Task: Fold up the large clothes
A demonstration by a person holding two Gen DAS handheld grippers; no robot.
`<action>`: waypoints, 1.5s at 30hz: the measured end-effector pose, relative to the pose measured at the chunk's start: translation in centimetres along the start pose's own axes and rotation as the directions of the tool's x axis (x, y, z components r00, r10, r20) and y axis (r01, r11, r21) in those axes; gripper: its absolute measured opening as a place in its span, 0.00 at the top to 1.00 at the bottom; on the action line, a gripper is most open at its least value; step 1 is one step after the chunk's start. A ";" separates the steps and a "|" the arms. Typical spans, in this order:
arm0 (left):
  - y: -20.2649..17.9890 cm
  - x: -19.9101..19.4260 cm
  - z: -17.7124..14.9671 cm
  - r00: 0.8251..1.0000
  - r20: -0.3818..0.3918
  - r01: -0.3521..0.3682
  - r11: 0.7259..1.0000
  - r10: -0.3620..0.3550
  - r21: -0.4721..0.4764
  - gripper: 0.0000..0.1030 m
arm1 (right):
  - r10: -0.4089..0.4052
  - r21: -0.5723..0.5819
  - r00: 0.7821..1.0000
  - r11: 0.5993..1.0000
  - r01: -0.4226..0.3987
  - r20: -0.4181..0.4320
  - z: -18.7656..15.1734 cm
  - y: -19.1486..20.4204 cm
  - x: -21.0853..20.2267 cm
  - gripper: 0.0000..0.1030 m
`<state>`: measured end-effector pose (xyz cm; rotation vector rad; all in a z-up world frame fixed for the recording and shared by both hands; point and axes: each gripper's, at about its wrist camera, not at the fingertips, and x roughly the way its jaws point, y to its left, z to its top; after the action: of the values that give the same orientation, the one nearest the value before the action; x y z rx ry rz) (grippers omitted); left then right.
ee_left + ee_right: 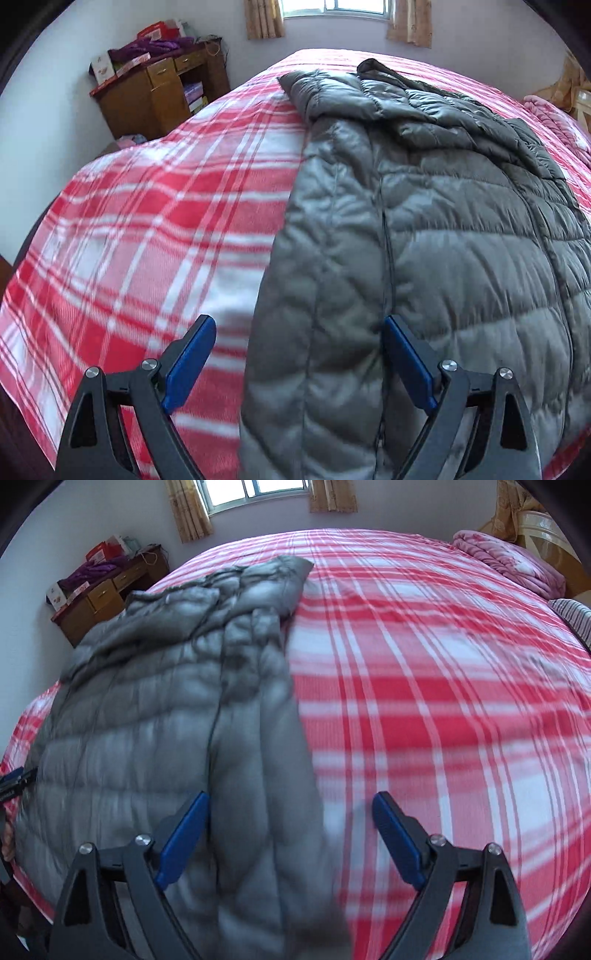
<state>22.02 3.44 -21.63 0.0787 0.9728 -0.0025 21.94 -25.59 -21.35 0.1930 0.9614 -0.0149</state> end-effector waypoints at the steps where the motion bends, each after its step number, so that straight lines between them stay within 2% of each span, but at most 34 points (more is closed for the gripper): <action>1: -0.1 -0.2 -0.5 1.000 -0.001 0.001 1.000 -0.001 -0.008 0.11 | -0.001 -0.004 1.000 1.000 0.001 0.006 -0.6 0.1 -0.3 0.12; 7: -0.1 -1.5 -3.1 1.000 -0.001 0.000 1.000 0.000 -0.001 0.11 | 0.009 -0.006 1.000 1.000 -0.009 0.022 -3.6 0.1 -2.1 0.22; 14: 1.5 -2.7 -5.6 0.999 -0.019 0.046 0.997 -0.048 -0.068 0.11 | 0.028 -0.010 0.999 1.000 -0.028 0.038 -6.3 0.4 -3.7 0.36; 16: 1.0 -2.8 -6.3 0.996 -0.036 0.080 0.995 -0.083 -0.058 0.11 | 0.034 -0.010 0.999 0.999 -0.034 0.043 -6.9 0.7 -3.9 0.42; 18: 0.5 -2.7 -6.7 0.994 -0.044 0.098 0.994 -0.100 -0.046 0.14 | 0.045 -0.019 0.998 0.999 -0.045 0.043 -7.4 1.1 -3.9 0.55; 19: 0.4 -2.7 -6.9 0.993 -0.040 0.109 0.993 -0.111 -0.042 0.33 | 0.056 -0.028 0.997 0.998 -0.055 0.047 -7.6 1.4 -3.9 0.61; 20: 0.2 -2.8 -6.9 0.987 -0.050 0.148 0.988 -0.150 -0.040 0.43 | 0.078 -0.031 0.996 0.997 -0.076 0.049 -7.7 1.6 -3.9 0.72; 21: 0.1 -3.2 -6.8 0.984 -0.045 0.169 0.985 -0.171 -0.042 0.61 | 0.099 -0.025 0.994 0.995 -0.097 0.054 -7.9 1.6 -3.9 0.79; 22: 0.1 -3.6 -6.7 0.981 -0.038 0.188 0.981 -0.190 -0.039 0.82 | 0.113 -0.018 0.992 0.994 -0.112 0.062 -7.9 1.6 -4.1 0.81; 24: 0.0 -5.6 -6.3 0.977 0.006 0.214 0.977 -0.214 -0.015 0.88 | 0.129 -0.023 0.988 0.992 -0.128 0.083 -7.9 1.7 -4.8 0.86; 26: 0.3 -7.7 -5.7 0.969 0.055 0.241 0.970 -0.240 -0.007 0.90 | 0.166 -0.026 0.977 0.986 -0.163 0.134 -7.6 1.7 -6.5 0.88; 29: 1.7 -12.6 -4.3 0.938 0.158 0.313 0.950 -0.308 -0.010 0.92 | 0.216 -0.027 0.953 0.976 -0.215 0.212 -6.6 1.5 -9.8 0.89; 30: 2.4 -15.2 -3.8 0.916 0.215 0.347 0.938 -0.338 -0.004 0.92 | 0.226 -0.031 0.946 0.974 -0.225 0.234 -6.3 1.5 -10.9 0.89; 32: 3.3 -18.7 -3.2 0.887 0.290 0.372 0.928 -0.359 0.012 0.93 | 0.253 -0.044 0.923 0.967 -0.251 0.290 -5.7 1.6 -13.8 0.89; 33: 3.9 -21.1 -2.9 0.863 0.337 0.392 0.920 -0.376 0.024 0.93 | 0.266 -0.054 0.909 0.963 -0.263 0.321 -5.3 1.7 -15.4 0.90; 36: 4.7 -25.1 -2.4 0.819 0.428 0.405 0.914 -0.382 0.040 0.93 | 0.300 -0.086 0.857 0.953 -0.292 0.418 -4.6 2.0 -20.7 0.90; 38: 5.2 -26.1 -1.7 0.808 0.461 0.397 0.917 -0.368 0.036 0.93 | 0.327 -0.106 0.812 0.942 -0.317 0.484 -4.1 2.1 -23.8 0.90; 40: 5.1 -25.1 0.1 0.813 0.463 0.380 0.924 -0.354 0.041 0.93 | 0.330 -0.118 0.782 0.941 -0.317 0.529 -3.3 2.3 -25.4 0.90; 42: 5.2 -22.2 2.5 0.834 0.442 0.361 0.933 -0.330 0.017 0.93 | 0.316 -0.123 0.768 0.946 -0.300 0.557 -1.4 2.4 -25.2 0.90; 45: 4.7 -17.4 6.0 0.875 0.405 0.292 0.956 -0.266 -0.003 0.93 | 0.296 -0.089 0.783 0.951 -0.297 0.548 3.0 1.6 -21.8 0.90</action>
<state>17.36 7.13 -3.55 -0.1205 0.5637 -0.2471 12.06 -26.11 -1.68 0.3210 0.3350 0.2110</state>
